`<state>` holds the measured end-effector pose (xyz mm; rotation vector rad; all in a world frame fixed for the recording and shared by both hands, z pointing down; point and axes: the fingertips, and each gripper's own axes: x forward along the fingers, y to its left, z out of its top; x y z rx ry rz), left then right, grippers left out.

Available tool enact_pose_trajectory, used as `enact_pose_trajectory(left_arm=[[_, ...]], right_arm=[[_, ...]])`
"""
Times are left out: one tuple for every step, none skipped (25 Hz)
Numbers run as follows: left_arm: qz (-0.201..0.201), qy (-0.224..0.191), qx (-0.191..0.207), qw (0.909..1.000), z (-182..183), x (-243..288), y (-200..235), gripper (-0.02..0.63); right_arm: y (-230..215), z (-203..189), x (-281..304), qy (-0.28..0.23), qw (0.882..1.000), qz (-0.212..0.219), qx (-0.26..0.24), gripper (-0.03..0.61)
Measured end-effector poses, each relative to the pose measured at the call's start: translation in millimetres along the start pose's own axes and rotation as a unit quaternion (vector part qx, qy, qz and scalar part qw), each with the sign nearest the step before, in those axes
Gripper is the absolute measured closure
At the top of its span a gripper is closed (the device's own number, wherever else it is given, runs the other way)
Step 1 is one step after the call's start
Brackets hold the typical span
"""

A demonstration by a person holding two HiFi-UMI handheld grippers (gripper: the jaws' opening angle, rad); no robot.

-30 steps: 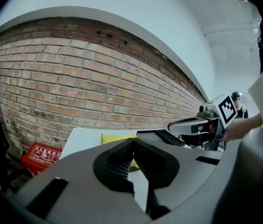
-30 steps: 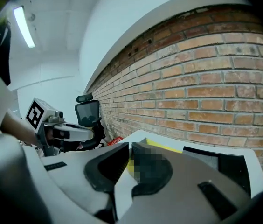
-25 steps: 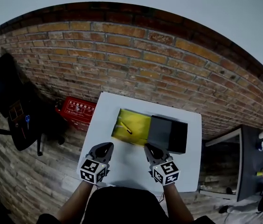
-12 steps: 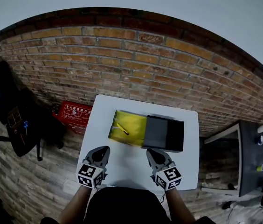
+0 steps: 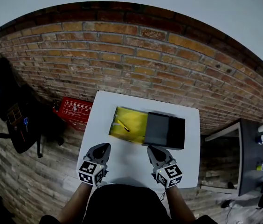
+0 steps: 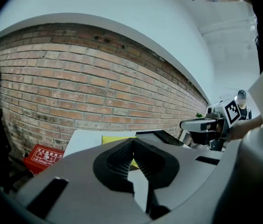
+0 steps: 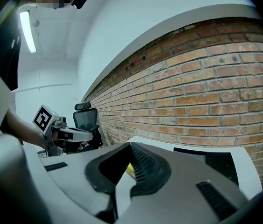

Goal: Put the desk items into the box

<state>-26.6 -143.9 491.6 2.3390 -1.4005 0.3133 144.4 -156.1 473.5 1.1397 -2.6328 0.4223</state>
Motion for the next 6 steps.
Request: enact_pose_trajectory(left_arm=[[0.0, 0.0, 0.001, 1.0, 0.0, 0.3, 0.0, 0.6], [0.001, 0.0, 0.001, 1.0, 0.0, 0.9, 0.2, 0.6], [0.001, 0.0, 0.001, 1.0, 0.2, 1.6, 0.6, 0.6], [0.001, 0.0, 0.002, 1.0, 0.6, 2.3, 1.0, 0.6], [0.001, 0.001, 0.002, 1.0, 0.9, 3.1, 1.7, 0.6], [0.001, 0.001, 0.003, 1.0, 1.3, 3.8, 2.3, 0.6]], right_arm=[[-0.2, -0.3, 0.4, 0.0, 1.0, 0.0, -0.001, 0.557], [-0.6, -0.2, 1.0, 0.0, 1.0, -0.001, -0.002, 0.557], [-1.0, 0.0, 1.9, 0.0, 1.0, -0.001, -0.003, 0.557], [-1.4, 0.2, 2.8, 0.0, 1.0, 0.0, -0.004, 0.557], [-1.9, 0.3, 3.8, 0.0, 1.0, 0.0, -0.005, 0.557], [-2.3, 0.3, 4.8, 0.0, 1.0, 0.0, -0.006, 0.557]])
